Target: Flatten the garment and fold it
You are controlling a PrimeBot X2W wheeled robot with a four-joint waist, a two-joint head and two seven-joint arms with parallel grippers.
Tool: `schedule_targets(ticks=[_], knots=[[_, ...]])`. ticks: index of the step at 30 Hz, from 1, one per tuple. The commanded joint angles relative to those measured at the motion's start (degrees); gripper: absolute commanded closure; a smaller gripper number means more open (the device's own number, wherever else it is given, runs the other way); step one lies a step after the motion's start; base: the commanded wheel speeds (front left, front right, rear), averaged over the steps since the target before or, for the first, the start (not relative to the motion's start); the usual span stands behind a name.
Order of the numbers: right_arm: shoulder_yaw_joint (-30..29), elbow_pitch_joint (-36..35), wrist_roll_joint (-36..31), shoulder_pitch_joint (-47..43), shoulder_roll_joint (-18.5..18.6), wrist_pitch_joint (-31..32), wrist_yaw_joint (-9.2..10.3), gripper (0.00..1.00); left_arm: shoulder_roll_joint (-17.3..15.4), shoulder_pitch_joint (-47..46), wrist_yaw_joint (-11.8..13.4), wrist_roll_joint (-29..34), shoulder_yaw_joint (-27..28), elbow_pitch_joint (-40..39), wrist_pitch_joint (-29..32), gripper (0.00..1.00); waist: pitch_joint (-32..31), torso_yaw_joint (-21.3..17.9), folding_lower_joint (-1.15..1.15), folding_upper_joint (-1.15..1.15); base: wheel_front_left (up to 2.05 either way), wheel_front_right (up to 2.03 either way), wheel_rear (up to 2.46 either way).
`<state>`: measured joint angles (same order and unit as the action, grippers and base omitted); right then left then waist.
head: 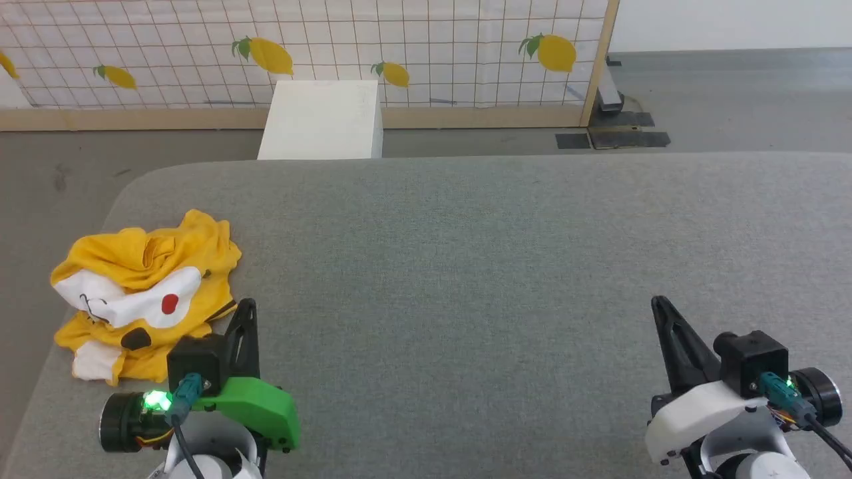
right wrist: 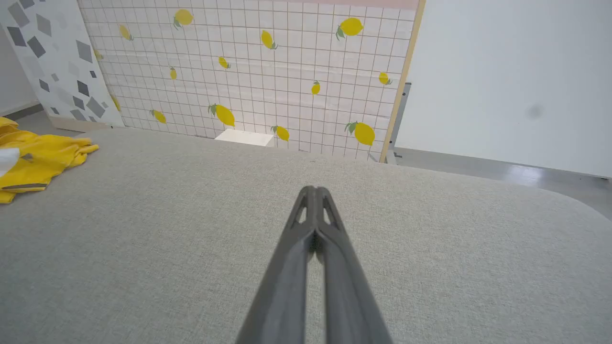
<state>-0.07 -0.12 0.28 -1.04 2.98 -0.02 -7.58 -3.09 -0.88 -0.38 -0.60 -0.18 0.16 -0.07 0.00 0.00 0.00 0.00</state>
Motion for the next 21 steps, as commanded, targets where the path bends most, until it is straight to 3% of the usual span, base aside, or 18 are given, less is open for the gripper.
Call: schedule_targets(ticks=[1,21], knots=[[0.07,0.12,-0.28,1.04,-0.11,0.02,0.09,1.00,0.22,0.88,0.38,0.60,0.18,-0.16,0.07,1.00,0.00,0.00,0.00,0.00,0.00,0.00,0.00],[0.07,0.12,-0.28,1.04,-0.11,0.02,0.09,1.00,0.22,0.88,0.38,0.60,0.18,-0.16,0.07,1.00,0.00,0.00,0.00,0.00,0.00,0.00,0.00]])
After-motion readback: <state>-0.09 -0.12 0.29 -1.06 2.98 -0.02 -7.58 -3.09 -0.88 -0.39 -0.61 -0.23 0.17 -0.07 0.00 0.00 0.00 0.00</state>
